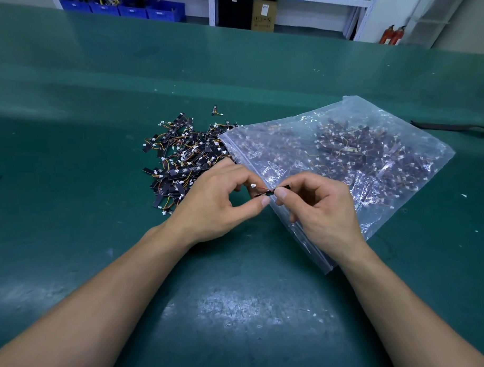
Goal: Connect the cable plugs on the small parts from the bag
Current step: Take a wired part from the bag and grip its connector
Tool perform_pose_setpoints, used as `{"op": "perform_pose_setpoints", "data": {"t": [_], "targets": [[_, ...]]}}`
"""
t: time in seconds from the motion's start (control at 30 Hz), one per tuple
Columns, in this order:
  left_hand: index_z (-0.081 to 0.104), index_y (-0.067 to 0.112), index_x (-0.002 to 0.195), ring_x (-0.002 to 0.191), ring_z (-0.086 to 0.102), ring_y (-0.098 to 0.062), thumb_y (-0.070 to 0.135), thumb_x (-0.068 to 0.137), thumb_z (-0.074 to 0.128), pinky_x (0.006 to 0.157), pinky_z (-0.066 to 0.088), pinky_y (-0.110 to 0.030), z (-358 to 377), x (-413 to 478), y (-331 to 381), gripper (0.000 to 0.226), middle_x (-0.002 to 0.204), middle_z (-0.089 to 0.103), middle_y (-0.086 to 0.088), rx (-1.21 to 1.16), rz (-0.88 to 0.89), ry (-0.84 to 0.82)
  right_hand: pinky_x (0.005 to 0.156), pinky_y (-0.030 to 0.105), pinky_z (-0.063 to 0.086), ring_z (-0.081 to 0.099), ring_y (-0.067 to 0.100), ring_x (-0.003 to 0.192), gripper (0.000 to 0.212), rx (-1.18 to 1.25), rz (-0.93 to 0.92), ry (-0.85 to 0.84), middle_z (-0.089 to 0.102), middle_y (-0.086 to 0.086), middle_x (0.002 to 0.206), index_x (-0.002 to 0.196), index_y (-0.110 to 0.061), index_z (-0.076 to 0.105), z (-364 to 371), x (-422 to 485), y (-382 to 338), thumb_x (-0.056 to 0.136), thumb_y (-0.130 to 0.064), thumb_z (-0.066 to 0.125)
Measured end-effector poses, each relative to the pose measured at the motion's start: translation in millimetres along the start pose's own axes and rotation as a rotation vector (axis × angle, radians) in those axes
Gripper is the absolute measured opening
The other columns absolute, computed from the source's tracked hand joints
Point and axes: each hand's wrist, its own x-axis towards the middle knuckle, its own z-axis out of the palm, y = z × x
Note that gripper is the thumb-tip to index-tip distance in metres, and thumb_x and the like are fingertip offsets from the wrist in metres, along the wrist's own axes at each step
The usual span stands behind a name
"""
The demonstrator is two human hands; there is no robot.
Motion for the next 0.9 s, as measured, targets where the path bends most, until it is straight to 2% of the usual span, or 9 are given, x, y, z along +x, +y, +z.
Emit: {"op": "perform_pose_setpoints", "data": {"t": [0.07, 0.13, 0.2, 0.27, 0.37, 0.6, 0.67, 0.77, 0.9], "targets": [[0.067, 0.027, 0.088, 0.082, 0.052, -0.013, 0.034, 0.087, 0.068, 0.074, 0.047, -0.032, 0.3, -0.2, 1.0, 0.007, 0.082, 0.063, 0.02, -0.015, 0.001, 0.024, 0.049, 0.03, 0.047, 0.055, 0.014, 0.047, 0.007, 0.016, -0.001, -0.003, 0.067, 0.006, 0.065, 0.081, -0.022, 0.073, 0.7, -0.1, -0.7, 0.088, -0.021, 0.073], [0.07, 0.022, 0.085, 0.081, 0.053, -0.011, 0.024, 0.088, 0.071, 0.072, 0.048, -0.031, 0.8, -0.1, 0.3, 0.004, 0.08, 0.065, 0.017, -0.007, 0.003, 0.062, 0.049, 0.03, 0.047, 0.056, 0.014, 0.047, 0.005, 0.014, 0.005, -0.01, 0.068, 0.004, 0.066, 0.082, -0.022, 0.074, 1.4, -0.3, -0.1, 0.087, -0.021, 0.074], [0.072, 0.015, 0.085, 0.082, 0.052, -0.004, 0.017, 0.088, 0.073, 0.073, 0.046, -0.024, 0.5, 0.4, -1.6, 0.003, 0.08, 0.065, 0.014, 0.016, 0.027, 0.068, 0.05, 0.027, 0.047, 0.057, 0.013, 0.048, 0.001, 0.014, 0.023, -0.014, 0.069, -0.002, 0.07, 0.086, -0.024, 0.074, 1.7, -0.7, 0.4, 0.085, -0.024, 0.075], [0.073, 0.013, 0.086, 0.082, 0.051, -0.002, 0.014, 0.088, 0.073, 0.075, 0.042, -0.019, -0.7, 0.9, -2.6, 0.002, 0.08, 0.063, 0.014, 0.044, 0.064, 0.052, 0.05, 0.028, 0.048, 0.058, 0.015, 0.05, 0.009, 0.001, 0.032, -0.019, 0.07, -0.006, 0.078, 0.092, -0.028, 0.074, 2.3, -1.2, 0.6, 0.084, -0.028, 0.075], [0.074, 0.011, 0.085, 0.079, 0.052, -0.011, 0.017, 0.088, 0.073, 0.073, 0.045, -0.025, -1.1, 0.9, -3.1, 0.007, 0.078, 0.066, 0.01, 0.069, 0.066, 0.055, 0.05, 0.032, 0.048, 0.057, 0.019, 0.049, 0.003, -0.028, -0.001, -0.044, 0.07, -0.001, 0.073, 0.09, -0.025, 0.075, 3.0, -1.1, 1.2, 0.087, -0.024, 0.073], [0.073, 0.016, 0.084, 0.077, 0.054, -0.02, 0.022, 0.084, 0.078, 0.07, 0.047, -0.034, -1.1, -0.3, 0.7, 0.008, 0.077, 0.069, 0.006, 0.024, 0.052, 0.072, 0.049, 0.021, 0.045, 0.055, 0.01, 0.046, 0.009, 0.017, -0.031, -0.028, 0.067, 0.005, 0.065, 0.087, -0.025, 0.075, 1.7, 0.1, 1.5, 0.088, -0.016, 0.073], [0.074, 0.013, 0.082, 0.077, 0.055, -0.021, 0.017, 0.085, 0.077, 0.069, 0.048, -0.036, -1.2, -0.1, -0.2, 0.006, 0.076, 0.068, 0.005, 0.047, 0.06, 0.097, 0.051, 0.022, 0.045, 0.056, 0.012, 0.047, 0.008, 0.002, -0.021, -0.042, 0.068, 0.001, 0.066, 0.092, -0.029, 0.076, 2.3, -0.7, 2.6, 0.086, -0.023, 0.076], [0.075, 0.009, 0.082, 0.077, 0.055, -0.02, 0.015, 0.086, 0.077, 0.07, 0.048, -0.034, -2.4, 0.7, -1.7, 0.007, 0.076, 0.068, 0.004, 0.078, 0.083, 0.103, 0.054, 0.022, 0.045, 0.055, 0.016, 0.054, 0.024, 0.009, 0.006, -0.038, 0.071, -0.009, 0.08, 0.102, -0.036, 0.074, 1.5, -1.5, 3.3, 0.079, -0.039, 0.078], [0.076, 0.01, 0.084, 0.078, 0.054, -0.017, 0.016, 0.086, 0.078, 0.071, 0.047, -0.029, -1.1, 0.9, -1.0, 0.006, 0.077, 0.069, 0.005, 0.102, 0.11, 0.1, 0.051, 0.018, 0.04, 0.051, 0.008, 0.047, 0.007, -0.077, -0.082, -0.02, 0.066, -0.014, 0.065, 0.089, -0.031, 0.077, 0.2, 0.3, 5.8, 0.085, -0.025, 0.078]]}}
